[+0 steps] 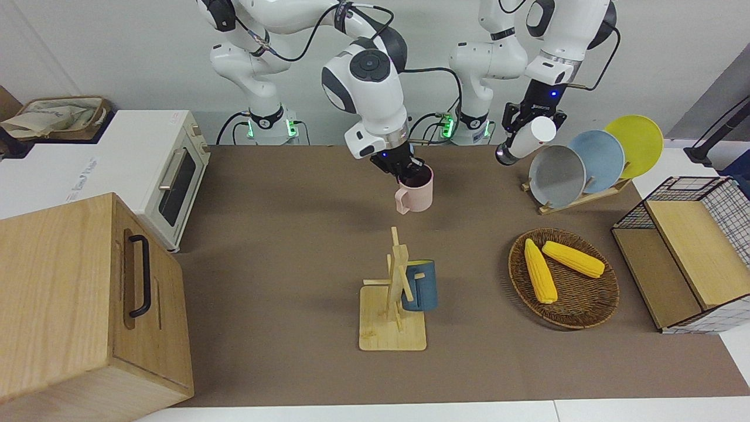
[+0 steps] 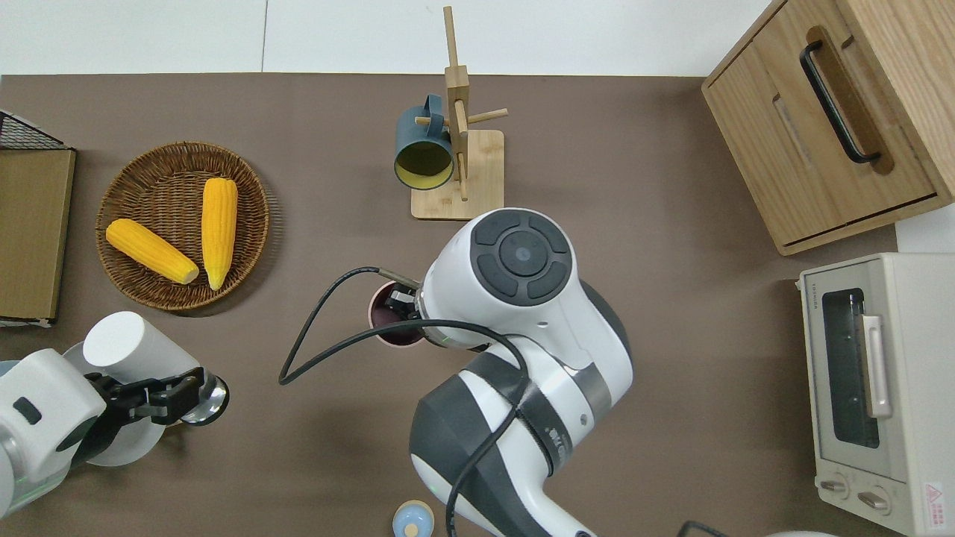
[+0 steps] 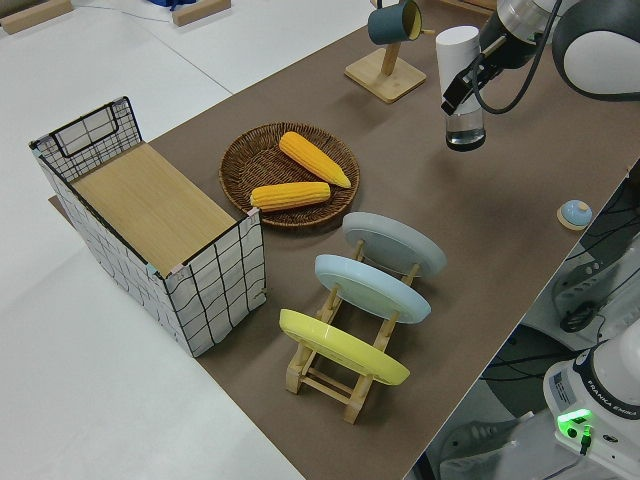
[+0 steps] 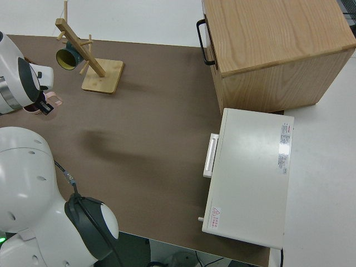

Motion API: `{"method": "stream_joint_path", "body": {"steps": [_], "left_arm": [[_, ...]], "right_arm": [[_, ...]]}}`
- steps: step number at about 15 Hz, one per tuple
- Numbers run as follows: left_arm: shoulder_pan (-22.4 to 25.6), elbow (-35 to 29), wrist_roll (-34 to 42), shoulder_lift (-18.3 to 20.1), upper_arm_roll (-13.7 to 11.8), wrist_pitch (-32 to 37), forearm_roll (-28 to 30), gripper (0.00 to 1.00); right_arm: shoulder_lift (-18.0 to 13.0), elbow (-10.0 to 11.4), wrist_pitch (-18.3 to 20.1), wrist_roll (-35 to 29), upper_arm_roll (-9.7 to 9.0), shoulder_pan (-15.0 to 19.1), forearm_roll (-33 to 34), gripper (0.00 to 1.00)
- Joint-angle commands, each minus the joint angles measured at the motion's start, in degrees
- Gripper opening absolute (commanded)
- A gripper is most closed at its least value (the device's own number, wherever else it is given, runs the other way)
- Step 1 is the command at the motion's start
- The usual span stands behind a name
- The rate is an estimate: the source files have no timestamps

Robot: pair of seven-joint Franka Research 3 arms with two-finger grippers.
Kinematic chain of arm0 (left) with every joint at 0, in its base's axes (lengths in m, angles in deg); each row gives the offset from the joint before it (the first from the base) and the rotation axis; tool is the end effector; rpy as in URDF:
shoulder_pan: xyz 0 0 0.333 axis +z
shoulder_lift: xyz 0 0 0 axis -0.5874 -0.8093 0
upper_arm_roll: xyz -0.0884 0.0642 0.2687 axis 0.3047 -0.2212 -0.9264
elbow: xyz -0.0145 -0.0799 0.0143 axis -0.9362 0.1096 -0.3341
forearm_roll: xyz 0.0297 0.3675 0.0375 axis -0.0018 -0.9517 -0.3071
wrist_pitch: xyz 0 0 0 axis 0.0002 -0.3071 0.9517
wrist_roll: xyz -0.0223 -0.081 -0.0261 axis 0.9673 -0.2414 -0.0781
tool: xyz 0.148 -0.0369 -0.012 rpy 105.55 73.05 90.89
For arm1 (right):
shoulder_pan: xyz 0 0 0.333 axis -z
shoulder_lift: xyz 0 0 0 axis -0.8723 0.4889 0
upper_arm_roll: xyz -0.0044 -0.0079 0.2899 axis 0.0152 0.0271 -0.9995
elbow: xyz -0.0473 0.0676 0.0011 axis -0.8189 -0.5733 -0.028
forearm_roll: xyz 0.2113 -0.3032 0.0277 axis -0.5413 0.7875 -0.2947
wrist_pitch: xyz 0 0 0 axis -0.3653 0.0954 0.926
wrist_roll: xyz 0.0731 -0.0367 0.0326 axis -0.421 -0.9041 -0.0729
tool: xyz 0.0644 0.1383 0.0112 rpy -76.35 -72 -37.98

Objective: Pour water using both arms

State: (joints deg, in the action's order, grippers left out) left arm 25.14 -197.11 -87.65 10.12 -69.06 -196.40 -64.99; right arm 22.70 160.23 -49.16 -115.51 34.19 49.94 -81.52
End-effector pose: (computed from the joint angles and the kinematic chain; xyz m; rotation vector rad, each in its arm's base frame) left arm 0.4123 -0.0354 0.4890 2.9694 -0.1156 0.4182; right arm 0.5009 0.3997 0.4152 -2.8296 0.6911 0.2075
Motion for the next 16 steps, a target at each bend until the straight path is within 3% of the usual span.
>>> {"method": "stream_joint_path", "body": {"steps": [1,8,12,16], "left_arm": [[-0.94,-1.69,-1.82,2.48,-0.32,-1.70,-1.77,0.00],[-1.03,-2.48,-1.12,1.87,-0.41,-1.53,-1.77,0.00],[-0.94,-2.57,-0.94,1.69,-0.41,-1.26,-1.77,0.00],[-0.94,-2.57,-1.03,1.52,-0.41,-1.26,-1.77,0.00]], "right_arm": [[3.76,0.27,-6.41,-5.45,-0.50,-2.21,-1.13,0.006],[12.02,-0.78,-18.63,-12.68,-1.73,-6.79,1.24,0.014],[15.19,-0.78,-21.10,-13.55,-2.35,-7.85,3.97,0.025],[18.44,-0.96,-23.83,-18.48,-2.52,-9.78,10.91,0.035]]}}
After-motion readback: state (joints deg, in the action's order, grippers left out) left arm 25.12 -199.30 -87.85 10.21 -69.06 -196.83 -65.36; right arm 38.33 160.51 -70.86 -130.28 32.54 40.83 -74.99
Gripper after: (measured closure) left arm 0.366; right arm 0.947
